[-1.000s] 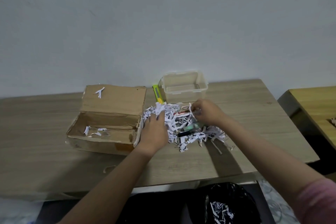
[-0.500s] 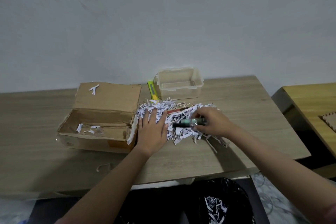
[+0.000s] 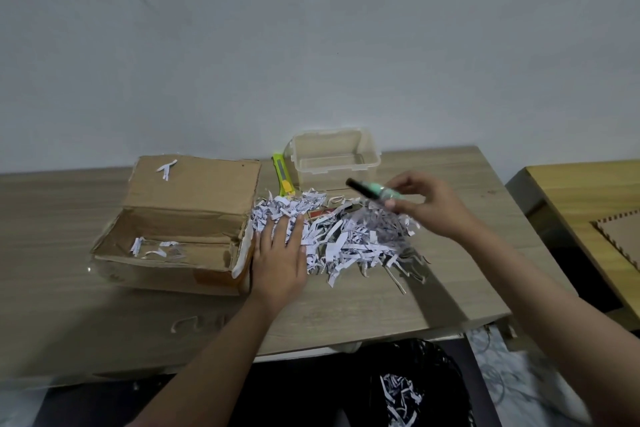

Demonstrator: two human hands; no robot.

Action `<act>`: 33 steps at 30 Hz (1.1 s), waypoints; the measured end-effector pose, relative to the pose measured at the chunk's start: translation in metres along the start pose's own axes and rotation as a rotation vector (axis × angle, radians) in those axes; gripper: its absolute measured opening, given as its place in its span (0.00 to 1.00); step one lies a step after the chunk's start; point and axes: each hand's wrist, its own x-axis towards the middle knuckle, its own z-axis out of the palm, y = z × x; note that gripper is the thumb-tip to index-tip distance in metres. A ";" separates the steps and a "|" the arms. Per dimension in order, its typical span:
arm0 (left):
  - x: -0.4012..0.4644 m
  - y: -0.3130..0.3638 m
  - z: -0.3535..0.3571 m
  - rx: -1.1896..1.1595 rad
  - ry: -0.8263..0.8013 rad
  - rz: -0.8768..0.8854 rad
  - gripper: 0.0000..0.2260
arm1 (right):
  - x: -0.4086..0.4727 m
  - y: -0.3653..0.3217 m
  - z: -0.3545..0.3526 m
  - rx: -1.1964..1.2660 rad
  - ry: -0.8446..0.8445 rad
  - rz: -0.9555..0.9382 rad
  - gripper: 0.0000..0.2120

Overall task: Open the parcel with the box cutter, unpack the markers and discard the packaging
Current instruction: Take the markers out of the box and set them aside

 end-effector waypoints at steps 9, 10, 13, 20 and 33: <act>-0.004 0.002 -0.004 -0.029 0.027 -0.034 0.28 | 0.007 0.099 -0.021 -0.428 0.327 0.350 0.13; -0.003 0.001 -0.005 -0.033 0.036 -0.049 0.27 | 0.005 0.102 -0.017 -0.438 0.335 0.361 0.13; -0.002 0.001 -0.003 -0.043 0.062 -0.082 0.26 | 0.006 0.098 -0.008 -0.522 0.342 0.374 0.19; -0.001 0.004 -0.004 -0.052 0.095 -0.128 0.26 | 0.029 0.008 0.042 -0.318 0.181 -0.149 0.10; 0.000 0.002 -0.004 -0.077 0.099 -0.096 0.28 | 0.076 -0.012 0.097 -0.500 -0.400 -0.033 0.12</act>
